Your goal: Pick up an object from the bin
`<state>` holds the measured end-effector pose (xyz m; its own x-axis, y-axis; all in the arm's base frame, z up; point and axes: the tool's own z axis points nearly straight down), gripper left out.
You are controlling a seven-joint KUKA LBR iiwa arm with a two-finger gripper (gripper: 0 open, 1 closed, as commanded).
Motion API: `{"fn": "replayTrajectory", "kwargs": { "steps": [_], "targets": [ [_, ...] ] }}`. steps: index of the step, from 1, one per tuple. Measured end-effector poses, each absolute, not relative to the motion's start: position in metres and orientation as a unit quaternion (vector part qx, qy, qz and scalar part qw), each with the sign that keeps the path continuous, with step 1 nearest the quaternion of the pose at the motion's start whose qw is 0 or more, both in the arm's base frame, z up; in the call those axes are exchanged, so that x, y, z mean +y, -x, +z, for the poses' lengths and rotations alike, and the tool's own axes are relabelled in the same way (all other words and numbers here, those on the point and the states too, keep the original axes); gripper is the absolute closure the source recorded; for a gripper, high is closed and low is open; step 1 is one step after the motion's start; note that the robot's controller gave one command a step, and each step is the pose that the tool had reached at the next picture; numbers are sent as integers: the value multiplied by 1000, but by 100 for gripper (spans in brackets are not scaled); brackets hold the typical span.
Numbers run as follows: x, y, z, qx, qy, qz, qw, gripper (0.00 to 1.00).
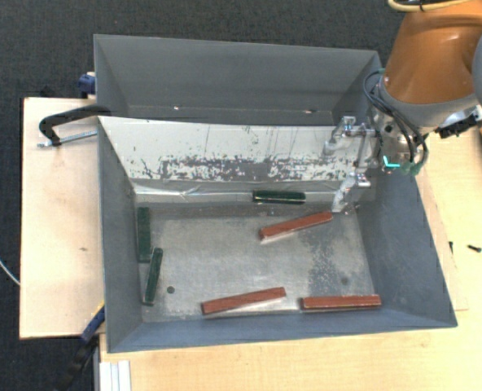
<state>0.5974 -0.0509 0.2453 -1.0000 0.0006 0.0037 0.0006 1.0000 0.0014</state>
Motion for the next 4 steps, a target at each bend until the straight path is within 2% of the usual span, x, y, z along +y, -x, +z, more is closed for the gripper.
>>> {"fn": "replayTrajectory", "kwargs": {
  "steps": [1,2,3,4],
  "targets": [
    [-51,-599,249,-1000,0,0,-2,0],
    [-30,-573,196,-1000,11,0,-4,0],
    [-19,-577,129,-1000,-18,0,-3,0],
    [-40,-569,77,-1000,-27,-1,4,100]
  ]
}}
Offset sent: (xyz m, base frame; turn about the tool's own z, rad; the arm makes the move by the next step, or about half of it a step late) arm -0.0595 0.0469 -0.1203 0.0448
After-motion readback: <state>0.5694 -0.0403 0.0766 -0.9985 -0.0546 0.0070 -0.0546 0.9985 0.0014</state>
